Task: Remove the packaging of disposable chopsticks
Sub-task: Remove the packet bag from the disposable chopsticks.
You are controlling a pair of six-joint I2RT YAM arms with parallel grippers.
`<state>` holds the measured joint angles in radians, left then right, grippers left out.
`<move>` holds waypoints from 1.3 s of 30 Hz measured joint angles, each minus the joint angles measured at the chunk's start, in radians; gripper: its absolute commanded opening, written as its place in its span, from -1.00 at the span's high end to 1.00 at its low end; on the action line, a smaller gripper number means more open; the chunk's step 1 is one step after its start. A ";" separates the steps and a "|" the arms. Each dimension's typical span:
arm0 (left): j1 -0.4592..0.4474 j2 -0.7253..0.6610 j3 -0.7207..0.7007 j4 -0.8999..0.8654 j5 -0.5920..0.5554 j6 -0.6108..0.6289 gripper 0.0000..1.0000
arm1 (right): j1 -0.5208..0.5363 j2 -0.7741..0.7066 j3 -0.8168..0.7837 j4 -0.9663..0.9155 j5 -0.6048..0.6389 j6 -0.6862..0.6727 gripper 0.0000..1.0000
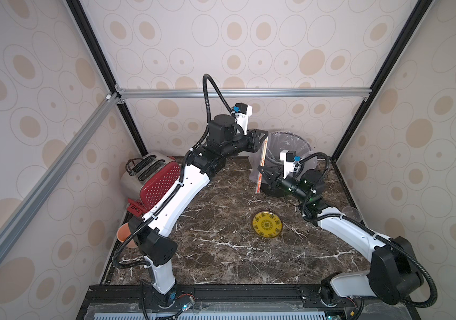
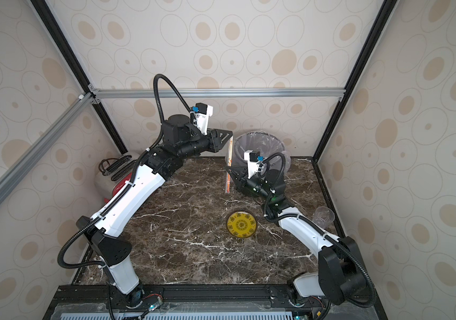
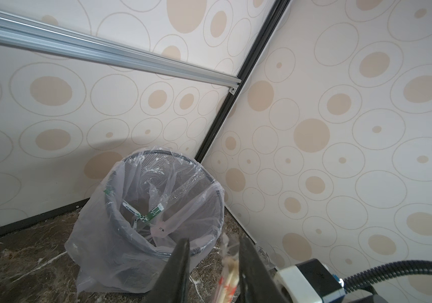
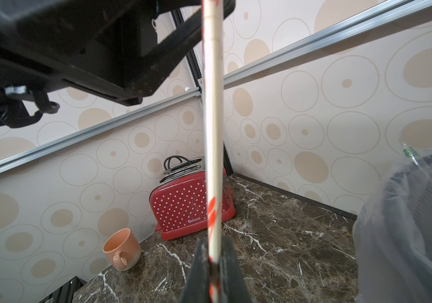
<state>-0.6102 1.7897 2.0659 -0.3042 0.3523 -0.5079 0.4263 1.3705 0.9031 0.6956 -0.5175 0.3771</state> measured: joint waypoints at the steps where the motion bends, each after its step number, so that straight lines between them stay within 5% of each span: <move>1: 0.000 0.000 0.000 0.000 0.000 -0.002 0.55 | 0.000 0.000 0.000 0.000 0.000 0.000 1.00; 6: 0.001 0.000 0.000 0.000 0.006 0.000 0.64 | 0.000 0.000 0.000 0.000 0.000 0.000 1.00; 9: 0.001 0.000 0.000 0.001 0.018 -0.009 1.00 | 0.000 0.000 0.000 0.000 0.000 0.000 1.00; 39: -0.035 -0.070 -0.201 0.011 0.019 -0.012 1.00 | 0.000 0.008 0.035 0.092 0.022 -0.061 1.00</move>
<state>-0.6456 1.7199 1.8648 -0.2935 0.3710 -0.5198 0.4263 1.3781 0.9379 0.7872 -0.4957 0.3157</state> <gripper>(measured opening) 0.047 0.071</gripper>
